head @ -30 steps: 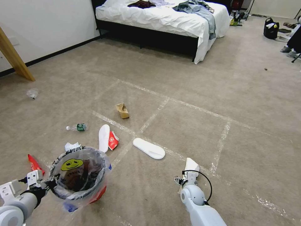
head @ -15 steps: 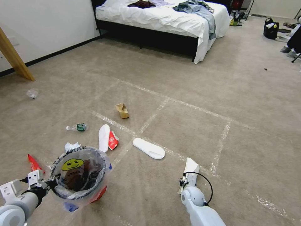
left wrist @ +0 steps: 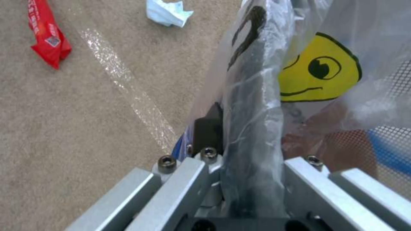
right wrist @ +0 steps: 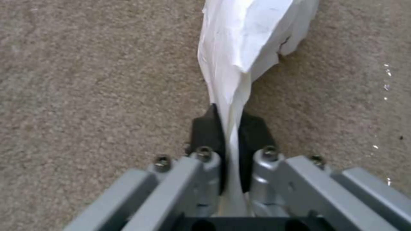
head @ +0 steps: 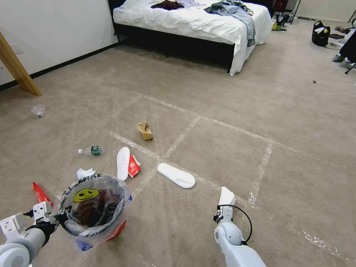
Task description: Pick up the trash bin and place the garbage on the floor into it.
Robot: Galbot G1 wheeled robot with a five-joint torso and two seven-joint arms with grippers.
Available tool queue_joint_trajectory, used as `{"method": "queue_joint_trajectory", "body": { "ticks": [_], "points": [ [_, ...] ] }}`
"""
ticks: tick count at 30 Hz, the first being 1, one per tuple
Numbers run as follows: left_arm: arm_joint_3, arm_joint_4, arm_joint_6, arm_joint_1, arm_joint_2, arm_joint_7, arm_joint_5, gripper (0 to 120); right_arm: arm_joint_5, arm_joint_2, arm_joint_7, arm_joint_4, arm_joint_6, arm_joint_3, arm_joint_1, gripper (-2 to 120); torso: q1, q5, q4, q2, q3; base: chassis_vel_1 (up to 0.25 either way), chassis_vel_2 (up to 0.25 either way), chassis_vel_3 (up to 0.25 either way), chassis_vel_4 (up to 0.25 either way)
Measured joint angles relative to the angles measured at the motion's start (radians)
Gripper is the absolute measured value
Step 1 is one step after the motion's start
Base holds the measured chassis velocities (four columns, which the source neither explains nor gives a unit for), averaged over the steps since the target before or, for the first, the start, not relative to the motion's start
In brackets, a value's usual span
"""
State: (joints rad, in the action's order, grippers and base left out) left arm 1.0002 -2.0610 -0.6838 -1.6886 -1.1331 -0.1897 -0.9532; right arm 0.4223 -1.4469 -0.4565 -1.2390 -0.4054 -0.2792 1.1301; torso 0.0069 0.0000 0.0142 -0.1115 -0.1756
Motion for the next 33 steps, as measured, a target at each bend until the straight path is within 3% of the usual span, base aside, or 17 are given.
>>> {"method": "queue_joint_trajectory", "body": {
  "ticks": [1,6,12,14,18,20,24,25,29,33],
  "points": [
    [0.000,-0.003,0.000,-0.002,-0.001,0.000,0.001,1,0.000,0.002,0.002,-0.007,0.005,-0.004,0.006,1,0.000,0.0000,0.0000,0.000,0.000,0.000,0.000,0.000,0.000],
    [0.001,-0.017,0.000,-0.008,-0.002,0.000,0.000,1,0.021,0.017,0.016,-0.069,0.031,-0.029,0.027,0,0.000,0.0002,0.0000,0.000,0.000,0.000,0.000,0.000,0.000],
    [0.004,-0.043,0.000,-0.019,-0.004,0.002,-0.004,1,0.120,0.083,0.100,-0.282,0.136,-0.059,0.087,0,0.000,0.0001,0.0001,0.000,0.000,0.000,0.000,0.000,0.000],
    [-0.007,-0.066,-0.001,-0.018,-0.004,0.000,-0.011,1,0.148,0.120,0.171,-0.429,0.209,-0.061,0.105,0,0.000,0.0002,0.0001,0.000,0.000,0.000,0.000,0.000,0.000],
    [-0.017,-0.081,-0.006,-0.011,-0.002,-0.003,-0.016,1,0.182,0.149,0.205,-0.527,0.233,-0.053,0.107,0,0.000,0.0000,0.0000,0.000,0.000,0.000,0.000,0.000,0.000],
    [-0.037,-0.099,-0.014,0.004,0.005,-0.007,-0.027,1,0.258,0.209,0.260,-0.648,0.275,-0.019,0.085,0,0.000,0.0002,0.0001,0.000,0.000,0.000,0.000,0.000,0.000],
    [-0.055,-0.111,-0.021,0.011,0.020,-0.007,-0.033,1,0.323,0.280,0.309,-0.717,0.315,0.024,0.037,0,0.000,0.0000,0.0000,0.000,0.000,0.000,0.000,0.000,0.000],
    [-0.064,-0.118,-0.028,0.016,0.033,-0.008,-0.041,1,0.378,0.341,0.340,-0.754,0.340,0.065,-0.003,0,0.000,0.0003,0.0000,0.000,0.000,0.000,0.000,0.000,0.000],
    [-0.074,-0.126,-0.042,0.026,0.064,-0.012,-0.059,1,0.489,0.439,0.389,-0.801,0.400,0.184,-0.118,0,0.000,-0.0001,0.0004,0.000,0.000,0.000,0.000,0.000,0.000],
    [-0.069,-0.131,-0.045,0.017,0.072,-0.019,-0.062,1,0.552,0.474,0.420,-0.802,0.437,0.289,-0.218,0,0.000,0.0001,0.0002,0.000,0.000,0.000,0.000,0.000,0.000]
  ]
}}
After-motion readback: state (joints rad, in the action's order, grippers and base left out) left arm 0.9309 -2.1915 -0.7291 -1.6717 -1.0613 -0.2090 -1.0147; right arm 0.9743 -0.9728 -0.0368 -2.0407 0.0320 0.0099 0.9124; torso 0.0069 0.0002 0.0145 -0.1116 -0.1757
